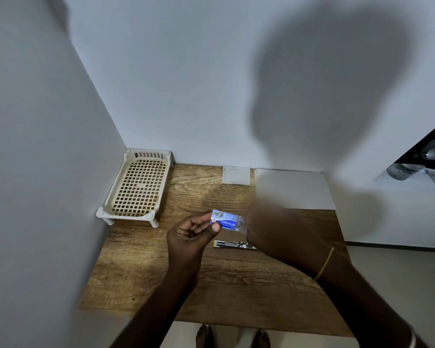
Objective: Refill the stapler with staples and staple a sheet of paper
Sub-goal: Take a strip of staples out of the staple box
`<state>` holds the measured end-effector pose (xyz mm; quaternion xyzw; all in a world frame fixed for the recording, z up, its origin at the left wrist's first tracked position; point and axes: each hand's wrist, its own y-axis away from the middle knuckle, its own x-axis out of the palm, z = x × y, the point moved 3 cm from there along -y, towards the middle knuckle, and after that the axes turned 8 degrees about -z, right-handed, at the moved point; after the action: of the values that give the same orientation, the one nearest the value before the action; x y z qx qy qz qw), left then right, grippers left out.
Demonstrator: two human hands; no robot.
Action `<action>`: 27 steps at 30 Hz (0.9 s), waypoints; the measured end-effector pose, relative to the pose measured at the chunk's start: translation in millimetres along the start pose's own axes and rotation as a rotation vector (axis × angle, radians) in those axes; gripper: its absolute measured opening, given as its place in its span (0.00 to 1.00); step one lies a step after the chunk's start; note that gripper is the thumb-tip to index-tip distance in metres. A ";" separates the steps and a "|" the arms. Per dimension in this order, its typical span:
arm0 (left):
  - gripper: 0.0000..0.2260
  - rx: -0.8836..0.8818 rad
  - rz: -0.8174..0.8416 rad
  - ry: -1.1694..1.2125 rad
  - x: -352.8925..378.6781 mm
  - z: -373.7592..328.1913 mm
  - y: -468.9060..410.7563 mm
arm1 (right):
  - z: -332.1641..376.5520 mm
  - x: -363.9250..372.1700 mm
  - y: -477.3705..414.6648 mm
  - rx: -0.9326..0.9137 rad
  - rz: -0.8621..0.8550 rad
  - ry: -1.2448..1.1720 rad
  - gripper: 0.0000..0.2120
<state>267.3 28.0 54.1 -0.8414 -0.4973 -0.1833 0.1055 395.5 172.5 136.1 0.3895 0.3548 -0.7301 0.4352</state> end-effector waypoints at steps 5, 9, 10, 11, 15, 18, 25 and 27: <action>0.10 -0.001 -0.016 -0.015 -2.6 2.6 0.7 | -8.2 3.5 4.5 0.066 -0.031 -0.105 0.04; 0.11 -0.006 -0.021 0.013 -4.7 2.7 1.1 | -13.4 4.7 7.9 0.099 -0.079 -0.214 0.02; 0.12 -0.011 -0.022 0.019 -5.6 3.1 1.1 | -15.0 5.5 8.7 0.101 -0.090 -0.222 0.03; 0.12 -0.017 -0.025 0.022 -6.5 3.7 1.1 | -16.8 6.2 9.8 0.103 -0.101 -0.223 0.03; 0.13 -0.023 -0.032 0.007 -11.1 6.8 1.4 | -23.1 12.4 14.3 0.118 -0.111 -0.216 0.04; 0.15 -0.036 -0.031 0.008 -14.5 9.4 1.2 | -32.2 23.4 17.8 0.136 -0.108 -0.135 0.03; 0.21 -0.062 -0.040 -0.024 -22.8 16.3 1.6 | -67.1 106.5 47.4 0.174 0.127 0.207 0.08; 0.22 -0.098 -0.032 -0.041 -27.1 23.4 3.0 | -76.8 133.7 59.6 0.192 0.232 0.259 0.10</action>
<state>262.8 13.4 21.6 -0.8411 -0.5030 -0.1920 0.0509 427.3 168.3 -26.0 0.5580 0.2892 -0.6495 0.4278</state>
